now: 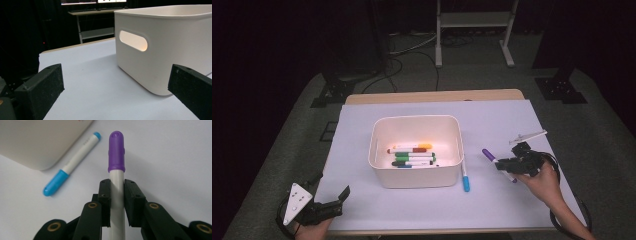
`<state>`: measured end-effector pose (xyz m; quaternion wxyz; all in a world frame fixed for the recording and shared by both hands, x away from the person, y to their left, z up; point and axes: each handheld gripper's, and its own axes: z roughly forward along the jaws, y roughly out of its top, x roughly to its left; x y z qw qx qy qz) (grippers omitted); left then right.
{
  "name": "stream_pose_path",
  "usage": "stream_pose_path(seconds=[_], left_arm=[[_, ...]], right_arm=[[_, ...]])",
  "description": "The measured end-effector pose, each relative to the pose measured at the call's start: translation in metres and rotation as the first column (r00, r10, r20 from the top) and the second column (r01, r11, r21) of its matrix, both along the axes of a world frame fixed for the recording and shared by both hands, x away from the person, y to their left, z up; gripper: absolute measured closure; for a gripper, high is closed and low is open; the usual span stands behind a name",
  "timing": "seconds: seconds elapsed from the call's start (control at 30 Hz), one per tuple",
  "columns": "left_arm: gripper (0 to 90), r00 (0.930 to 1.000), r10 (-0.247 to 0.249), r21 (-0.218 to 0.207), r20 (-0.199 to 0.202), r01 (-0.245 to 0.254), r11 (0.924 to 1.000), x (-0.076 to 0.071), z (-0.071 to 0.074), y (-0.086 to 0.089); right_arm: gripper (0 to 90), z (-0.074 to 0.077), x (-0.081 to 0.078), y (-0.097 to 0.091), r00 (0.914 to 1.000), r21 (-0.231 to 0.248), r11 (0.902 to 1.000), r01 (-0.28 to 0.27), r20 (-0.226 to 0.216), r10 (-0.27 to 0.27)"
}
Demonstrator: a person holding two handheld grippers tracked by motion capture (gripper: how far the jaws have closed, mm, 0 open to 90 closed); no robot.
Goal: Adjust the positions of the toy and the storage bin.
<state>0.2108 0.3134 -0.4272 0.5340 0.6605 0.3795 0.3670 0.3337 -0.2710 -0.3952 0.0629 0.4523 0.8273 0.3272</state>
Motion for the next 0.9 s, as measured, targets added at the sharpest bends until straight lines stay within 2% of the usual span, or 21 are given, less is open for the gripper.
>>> stream_pose_path(seconds=[0.17,0.47,0.67,0.9], left_arm=[[0.0,1.0000,0.000,-0.002,-0.002,0.000,1.0000,0.000,0.000,0.000],[0.0,1.0000,-0.001,0.001,-0.005,0.001,1.0000,0.001,0.000,-0.001],[0.0,1.0000,0.000,0.001,-0.004,0.000,1.0000,0.001,-0.001,0.000],[0.0,1.0000,-0.002,0.002,-0.006,0.002,1.0000,0.001,-0.001,0.000]], right_arm=[[75.7,0.026,-0.003,-0.003,0.9996,0.038,0.9991,-0.019,0.019,0.019],[75.7,0.090,-0.004,0.002,0.9946,0.081,0.9938,-0.076,0.076,0.070],[75.7,0.125,-0.003,0.015,0.9848,0.096,0.9850,-0.144,0.112,0.133],[75.7,0.153,0.000,0.043,0.9697,0.088,0.9717,-0.219,0.130,0.207]])
